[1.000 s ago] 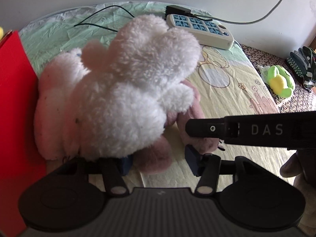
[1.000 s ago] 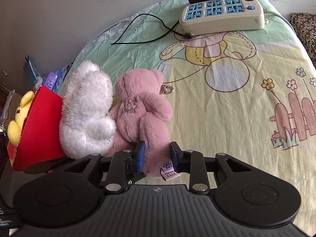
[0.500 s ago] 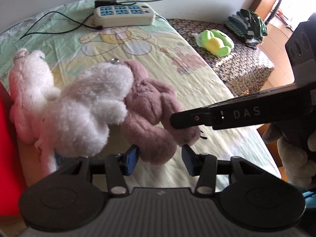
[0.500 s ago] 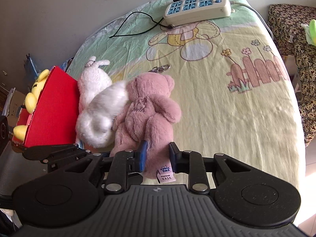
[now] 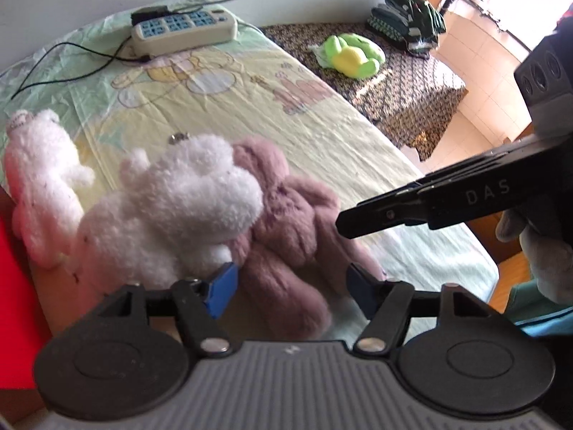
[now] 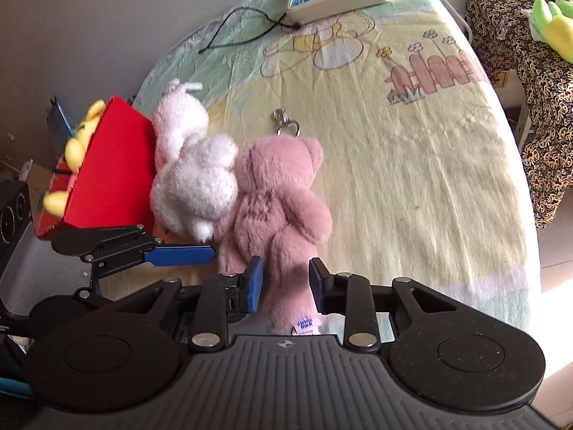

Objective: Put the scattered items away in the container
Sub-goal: 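Close the right tool on the pink teddy bear's back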

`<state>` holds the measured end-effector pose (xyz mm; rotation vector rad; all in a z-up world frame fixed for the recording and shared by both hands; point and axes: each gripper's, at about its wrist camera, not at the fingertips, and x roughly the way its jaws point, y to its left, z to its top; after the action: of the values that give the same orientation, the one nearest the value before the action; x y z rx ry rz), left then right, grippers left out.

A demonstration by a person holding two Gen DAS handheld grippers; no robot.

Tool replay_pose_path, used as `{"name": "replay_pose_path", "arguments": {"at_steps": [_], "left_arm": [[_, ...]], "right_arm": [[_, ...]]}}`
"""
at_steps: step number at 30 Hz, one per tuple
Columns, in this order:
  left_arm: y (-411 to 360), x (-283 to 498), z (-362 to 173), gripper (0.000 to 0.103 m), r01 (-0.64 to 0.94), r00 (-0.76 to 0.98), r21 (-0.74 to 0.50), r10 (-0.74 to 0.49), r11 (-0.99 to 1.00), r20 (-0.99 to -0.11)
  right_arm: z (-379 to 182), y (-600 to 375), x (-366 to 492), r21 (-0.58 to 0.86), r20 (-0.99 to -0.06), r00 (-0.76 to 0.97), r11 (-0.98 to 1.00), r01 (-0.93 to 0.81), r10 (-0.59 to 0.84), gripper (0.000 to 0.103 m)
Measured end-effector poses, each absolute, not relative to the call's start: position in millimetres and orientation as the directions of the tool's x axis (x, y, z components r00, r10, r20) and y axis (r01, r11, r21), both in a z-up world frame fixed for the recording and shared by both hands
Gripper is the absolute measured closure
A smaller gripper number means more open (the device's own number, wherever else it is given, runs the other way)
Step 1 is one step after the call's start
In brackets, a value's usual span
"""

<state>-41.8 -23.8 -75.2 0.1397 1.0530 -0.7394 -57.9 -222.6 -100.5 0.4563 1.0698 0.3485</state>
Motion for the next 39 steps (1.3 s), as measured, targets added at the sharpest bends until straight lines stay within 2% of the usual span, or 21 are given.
{"name": "replay_pose_path", "arguments": {"at_steps": [7,11,16,22,24,27,31,36,39], "left_arm": [[-17,-16,-88,0.027,0.538,0.314,-0.247,-0.463,0.806,-0.829],[-8,-5,-88,0.026,0.508,0.279,-0.34,-0.525,0.791,-0.804],[-28,-14,-96,0.027,0.537,0.262,-0.312,-0.506,0.784,-0.822],[-21,-19,-94,0.033,0.497,0.293,-0.325,-0.508,0.805,-0.81],[-18,-22,-93,0.033,0.497,0.296,-0.322,-0.507,0.806,-0.81],[-12,-26,-92,0.035,0.502,0.292,-0.325,-0.511,0.801,-0.808],[-6,-21,-98,0.036,0.491,0.274,-0.334,-0.506,0.805,-0.818],[-6,-11,-105,0.035,0.469,0.254,-0.374,-0.528,0.8,-0.81],[-11,-13,-104,0.042,0.493,0.251,-0.37,-0.535,0.788,-0.807]], "right_arm": [[-115,-220,-38,0.526,-0.758,0.474,0.849,0.038,0.448,0.067],[-121,-226,-32,0.578,-0.732,0.486,0.813,0.073,0.477,0.055],[-129,-227,-27,0.6,-0.727,0.481,0.794,0.099,0.49,0.056],[-118,-216,-33,0.561,-0.731,0.478,0.828,0.014,0.487,0.066],[-115,-213,-36,0.546,-0.734,0.478,0.838,-0.006,0.482,0.072],[-114,-208,-38,0.537,-0.74,0.459,0.843,-0.037,0.492,0.073],[-116,-203,-39,0.532,-0.747,0.443,0.845,-0.048,0.496,0.072],[-122,-203,-33,0.543,-0.738,0.466,0.84,-0.019,0.488,0.062],[-128,-207,-28,0.58,-0.731,0.458,0.814,0.025,0.507,0.06]]}}
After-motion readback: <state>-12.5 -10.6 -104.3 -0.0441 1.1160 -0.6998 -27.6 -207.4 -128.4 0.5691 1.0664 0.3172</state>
